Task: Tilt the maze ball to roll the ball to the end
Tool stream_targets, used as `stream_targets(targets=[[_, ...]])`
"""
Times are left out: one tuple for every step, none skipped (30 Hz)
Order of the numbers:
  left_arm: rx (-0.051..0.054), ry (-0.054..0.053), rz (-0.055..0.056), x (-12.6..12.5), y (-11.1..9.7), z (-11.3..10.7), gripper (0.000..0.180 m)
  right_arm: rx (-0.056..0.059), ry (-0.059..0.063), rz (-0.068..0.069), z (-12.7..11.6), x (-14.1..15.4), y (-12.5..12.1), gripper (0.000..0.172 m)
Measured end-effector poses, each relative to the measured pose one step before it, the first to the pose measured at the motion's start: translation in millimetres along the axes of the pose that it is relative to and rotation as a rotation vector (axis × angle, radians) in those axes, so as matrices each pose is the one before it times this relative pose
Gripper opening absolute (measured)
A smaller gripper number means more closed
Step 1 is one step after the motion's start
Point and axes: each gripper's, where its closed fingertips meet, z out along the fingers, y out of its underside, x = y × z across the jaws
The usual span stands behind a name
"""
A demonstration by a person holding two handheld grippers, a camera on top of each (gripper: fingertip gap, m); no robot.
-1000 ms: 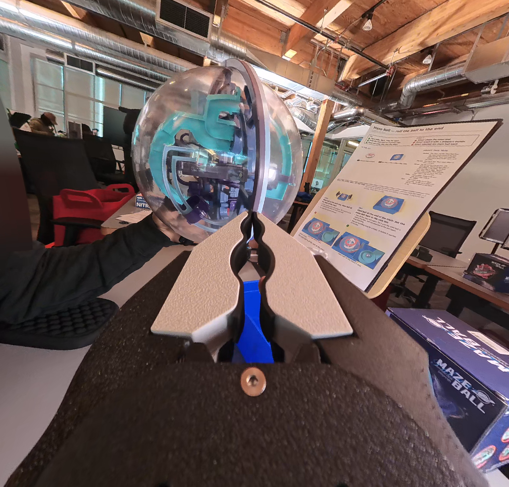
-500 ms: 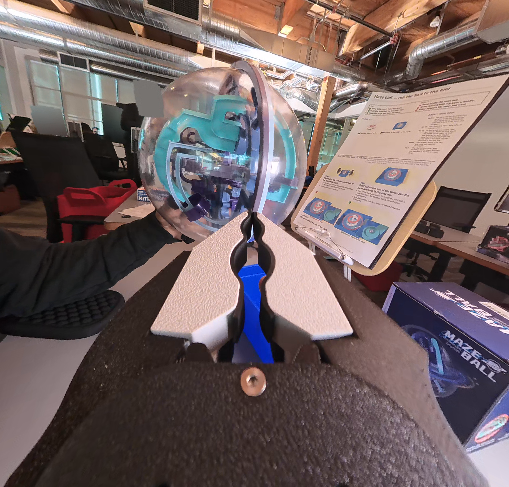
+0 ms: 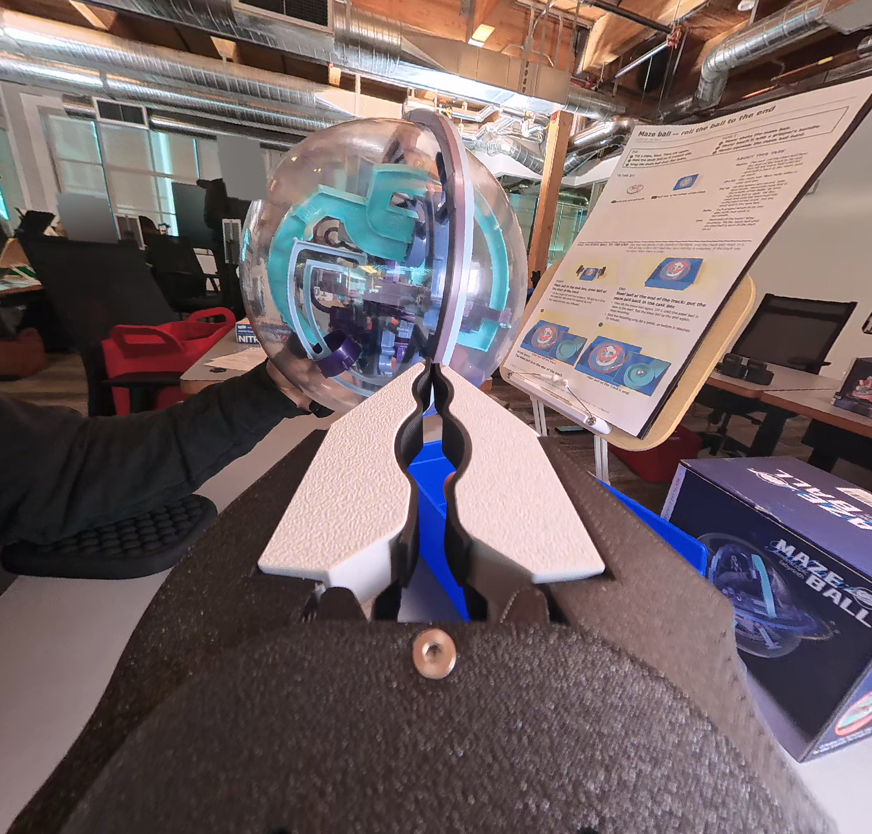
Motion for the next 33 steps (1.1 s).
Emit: stream_targets(targets=[[0.0001, 0.0001, -0.0013, -0.28, 0.6, 0.07, 0.006, 0.0002, 0.0007, -0.0003, -0.2, 0.15, -0.07, 0.0], [-0.0003, 0.0002, -0.0015, -0.31, 0.58, 0.14, 0.006, 0.0004, 0.0007, -0.0002, -0.19, 0.15, -0.1, 0.0], [-0.0005, -0.0002, -0.0002, -0.24, 0.41, 0.1, 0.006, 0.0006, 0.0003, 0.0001, -0.08, 0.09, -0.1, 0.0], [-0.0008, 0.0003, -0.0002, -0.02, 0.35, 0.1, 0.006, 0.0004, 0.0004, 0.0001, -0.18, 0.08, -0.11, 0.0], [-0.0005, 0.0004, -0.0003, 0.08, 0.11, 0.1, 0.006, 0.0002, 0.0004, -0.0002, -0.08, 0.04, -0.05, 0.0], [-0.0004, -0.0002, 0.0006, 0.15, -0.01, 0.06, 0.006, 0.0002, 0.0002, -0.0003, -0.07, 0.02, -0.06, 0.0], [-0.0013, -0.0004, 0.0012, 0.09, 0.02, 0.02, 0.006, 0.0006, 0.0, 0.0001, 0.04, -0.01, -0.08, 0.0], [-0.0012, -0.0002, 0.001, 0.19, -0.01, -0.05, 0.006, 0.0006, -0.0002, 0.0001, 0.08, -0.13, -0.09, 0.0], [-0.0003, 0.0002, 0.0001, 0.09, -0.21, -0.18, 0.006, 0.0, -0.0003, -0.0001, 0.13, -0.11, 0.02, 0.0], [0.0005, 0.0, -0.0002, 0.0, -0.14, -0.24, 0.006, -0.0004, -0.0004, -0.0002, 0.13, -0.21, 0.08, 0.0], [0.0001, -0.0007, -0.0006, -0.13, 0.03, -0.22, 0.006, 0.0, -0.0005, 0.0002, 0.21, -0.11, 0.05, 0.0], [-0.0001, -0.0003, -0.0008, -0.15, 0.04, -0.3, 0.006, -0.0001, -0.0006, 0.0004, 0.12, -0.17, 0.03, 0.0], [0.0005, -0.0001, -0.0009, -0.18, -0.04, -0.18, 0.006, -0.0005, -0.0003, 0.0, 0.18, -0.07, 0.13, 0.0], [0.0002, -0.0001, -0.0009, -0.11, 0.02, -0.14, 0.006, -0.0003, -0.0003, 0.0002, 0.1, -0.12, 0.07, 0.0], [0.0, -0.0004, 0.0004, -0.03, 0.05, -0.23, 0.006, 0.0002, -0.0006, 0.0007, 0.02, -0.24, 0.07, 0.0], [-0.0001, 0.0002, 0.0, 0.1, -0.09, -0.06, 0.006, 0.0004, -0.0005, 0.0006, 0.12, -0.08, -0.03, 0.0], [-0.0002, 0.0002, 0.0, 0.1, 0.02, -0.09, 0.006, 0.0001, -0.0002, 0.0005, 0.01, -0.06, -0.01, 0.0], [-0.0003, -0.0001, 0.0004, 0.02, 0.03, -0.09, 0.006, 0.0, -0.0004, 0.0001, 0.0, -0.06, -0.01, 0.0], [0.0, 0.0006, -0.0007, 0.06, -0.01, -0.07, 0.006, 0.0002, -0.0007, -0.0001, 0.02, -0.3, -0.16, 0.0], [0.0006, 0.0003, -0.0005, 0.08, -0.11, -0.1, 0.006, 0.0002, -0.0004, -0.0001, -0.04, -0.18, -0.06, 0.0], [0.0, -0.0001, -0.0009, -0.1, 0.09, -0.02, 0.006, -0.0002, 0.0004, -0.0001, 0.04, -0.03, -0.07, 0.0], [-0.0001, 0.0, -0.001, -0.01, 0.12, 0.04, 0.006, -0.0004, 0.0003, 0.0001, 0.03, -0.05, -0.04, 0.0], [-0.0001, 0.0002, -0.0013, -0.02, 0.1, -0.03, 0.006, -0.0001, 0.0001, 0.0004, -0.13, 0.04, -0.01, 0.0], [-0.0006, -0.0004, -0.001, -0.05, 0.19, 0.0, 0.006, 0.0, 0.0003, 0.0006, 0.0, -0.01, 0.0, 0.0], [-0.0008, -0.0005, -0.0013, -0.05, 0.13, 0.01, 0.006, -0.0002, 0.0007, 0.0005, -0.07, 0.15, 0.13, 0.0], [-0.0001, -0.0003, -0.0014, 0.0, -0.07, 0.09, 0.006, -0.0001, 0.0005, 0.0006, 0.03, 0.14, 0.14, 0.0], [0.0002, -0.0005, -0.0021, 0.0, -0.06, -0.05, 0.006, 0.0005, -0.0002, 0.0019, 0.07, -0.04, 0.05, 0.0], [0.0008, -0.001, -0.0038, -0.09, -0.18, -0.14, 0.006, 0.0012, -0.0007, 0.0031, 0.12, 0.01, 0.08, 0.0], [0.0023, 0.0005, -0.0041, 0.13, -0.33, -0.2, 0.006, 0.0014, -0.0011, 0.0034, 0.24, -0.14, 0.17, 0.0], [0.0017, 0.0, -0.0056, 0.1, -0.34, -0.14, 0.006, 0.0019, -0.0014, 0.0044, 0.11, -0.09, 0.08, 0.0], [0.0012, -0.0006, -0.0042, -0.07, -0.35, -0.15, 0.006, 0.0025, -0.0019, 0.0049, 0.23, -0.05, -0.08, 0.0], [0.0012, -0.0009, -0.0044, -0.03, -0.38, -0.22, 0.006, 0.0013, -0.0013, 0.0053, 0.3, 0.05, 0.23, 0.0], [0.0017, -0.0002, -0.0048, 0.1, -0.54, -0.16, 0.006, 0.0009, -0.0004, 0.005, 0.22, 0.08, 0.26, 0.0]])
